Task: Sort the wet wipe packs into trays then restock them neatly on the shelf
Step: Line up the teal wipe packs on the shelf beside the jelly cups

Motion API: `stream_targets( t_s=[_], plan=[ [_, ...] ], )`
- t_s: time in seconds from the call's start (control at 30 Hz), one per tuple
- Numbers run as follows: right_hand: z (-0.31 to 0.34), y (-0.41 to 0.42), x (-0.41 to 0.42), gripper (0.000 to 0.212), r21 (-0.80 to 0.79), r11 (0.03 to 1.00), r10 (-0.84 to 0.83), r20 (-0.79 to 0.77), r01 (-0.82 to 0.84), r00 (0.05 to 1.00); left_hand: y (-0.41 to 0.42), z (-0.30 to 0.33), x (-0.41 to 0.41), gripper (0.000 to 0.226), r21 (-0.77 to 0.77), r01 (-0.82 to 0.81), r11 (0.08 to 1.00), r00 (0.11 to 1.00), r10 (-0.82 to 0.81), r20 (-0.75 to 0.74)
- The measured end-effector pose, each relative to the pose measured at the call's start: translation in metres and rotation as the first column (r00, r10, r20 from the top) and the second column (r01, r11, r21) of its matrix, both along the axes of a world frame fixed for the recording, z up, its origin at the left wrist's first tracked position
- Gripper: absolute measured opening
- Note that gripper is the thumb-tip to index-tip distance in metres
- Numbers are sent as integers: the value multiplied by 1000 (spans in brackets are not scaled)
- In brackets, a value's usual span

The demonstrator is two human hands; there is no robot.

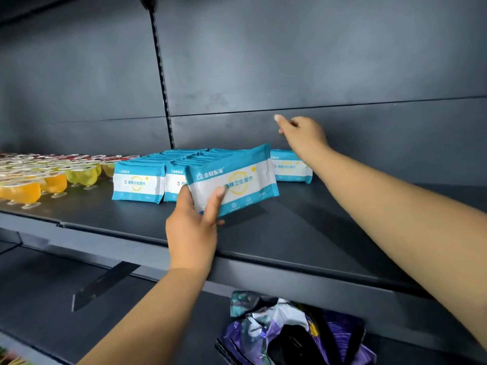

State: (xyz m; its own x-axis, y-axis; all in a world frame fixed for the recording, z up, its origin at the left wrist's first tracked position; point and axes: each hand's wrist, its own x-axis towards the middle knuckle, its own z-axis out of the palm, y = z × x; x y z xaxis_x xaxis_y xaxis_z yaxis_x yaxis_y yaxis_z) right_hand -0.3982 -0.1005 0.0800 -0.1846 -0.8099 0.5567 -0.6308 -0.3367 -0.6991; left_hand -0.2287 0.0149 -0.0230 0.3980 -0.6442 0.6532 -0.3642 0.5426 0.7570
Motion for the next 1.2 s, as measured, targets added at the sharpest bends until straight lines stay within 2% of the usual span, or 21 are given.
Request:
stream_targets(
  t_s=[0.07, 0.1, 0.13, 0.2, 0.3, 0.4, 0.5, 0.57, 0.7, 0.77, 0.83, 0.97, 1.1, 1.2],
  plan=[
    [7, 39, 10, 44, 59, 964, 236, 254, -258, 938, 0, 0, 0, 21, 3, -14, 1000, 999, 14, 40],
    [6, 58, 11, 40, 128, 913, 334, 317, -388, 888, 2, 0, -1, 25, 0, -18, 1000, 998, 18, 65],
    [2, 76, 12, 33, 199, 851, 413, 319, -487, 853, 4, 1, -2, 27, -6, -21, 1000, 996, 22, 86],
    [-10, 101, 6, 9, 311, 780, 502, 209, -543, 839, 9, 2, -2, 24, -15, -14, 1000, 993, 16, 113],
    [-22, 117, -7, 26, 358, 766, 520, 144, -534, 842, 15, 0, -2, 26, 5, 28, 1000, 981, -29, 192],
    [-23, 124, -22, 25, 362, 817, 452, 82, -449, 888, 18, -1, 0, 42, 20, 76, 997, 917, -78, 391],
    [-17, 110, -42, 24, 219, 935, 281, 22, -279, 960, 15, -3, 11, 70, 47, 30, 998, 741, -54, 669],
    [-13, 92, -56, 30, 145, 972, 178, 69, -186, 982, 12, -5, 21, 74, 55, -55, 997, 651, -6, 759],
    [-13, 42, -66, 34, 119, 990, 50, 164, -70, 985, 10, -7, 26, 34, 145, -128, 981, 713, -11, 702],
    [-18, 15, -64, 36, 144, 989, -3, 156, -20, 988, 7, -9, 26, 28, 137, -148, 980, 689, 3, 725],
    [-23, -12, -59, 37, 170, 985, -28, 112, 9, 993, 3, -9, 27, 31, 126, -163, 979, 661, 13, 751],
    [-31, -51, -53, 41, 225, 973, -58, 10, 55, 998, 2, -10, 27, 51, 81, -162, 983, 639, 42, 768],
    [-39, -73, -51, 41, 218, 967, -111, -106, 132, 988, -1, -12, 28, 48, 75, -155, 985, 652, 45, 757],
    [-44, -80, -51, 41, 210, 954, -167, -216, 213, 962, -4, -13, 30, 55, 55, -131, 990, 652, 44, 757]
  ],
)
